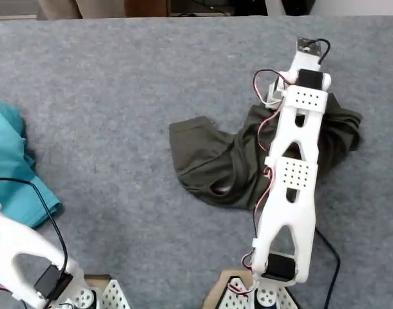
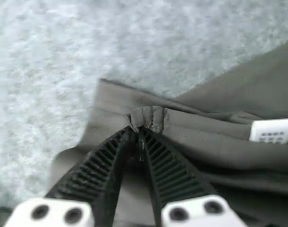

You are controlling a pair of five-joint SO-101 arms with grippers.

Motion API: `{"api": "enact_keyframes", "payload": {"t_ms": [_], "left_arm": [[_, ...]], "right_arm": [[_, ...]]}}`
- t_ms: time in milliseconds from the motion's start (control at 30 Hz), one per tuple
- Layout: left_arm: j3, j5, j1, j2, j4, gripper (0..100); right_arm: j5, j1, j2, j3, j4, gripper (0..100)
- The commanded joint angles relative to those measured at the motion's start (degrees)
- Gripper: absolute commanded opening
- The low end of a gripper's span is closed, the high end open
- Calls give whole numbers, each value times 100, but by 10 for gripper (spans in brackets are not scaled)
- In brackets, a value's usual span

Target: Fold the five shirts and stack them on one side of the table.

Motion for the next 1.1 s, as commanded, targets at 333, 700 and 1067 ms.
{"api": "enact_keyframes", "payload": {"t_ms": [333, 700, 1067], "left_arm": [[1749, -1644, 97, -3055, 97, 322], [9213, -1556, 229, -5719, -2040, 321], [11235, -466, 123, -5349, -6092, 105]], "right_arm": [[457, -374, -2026, -268, 642, 5], [721, -382, -2097, -242, 659, 5], [721, -374, -2097, -233, 659, 5]]}}
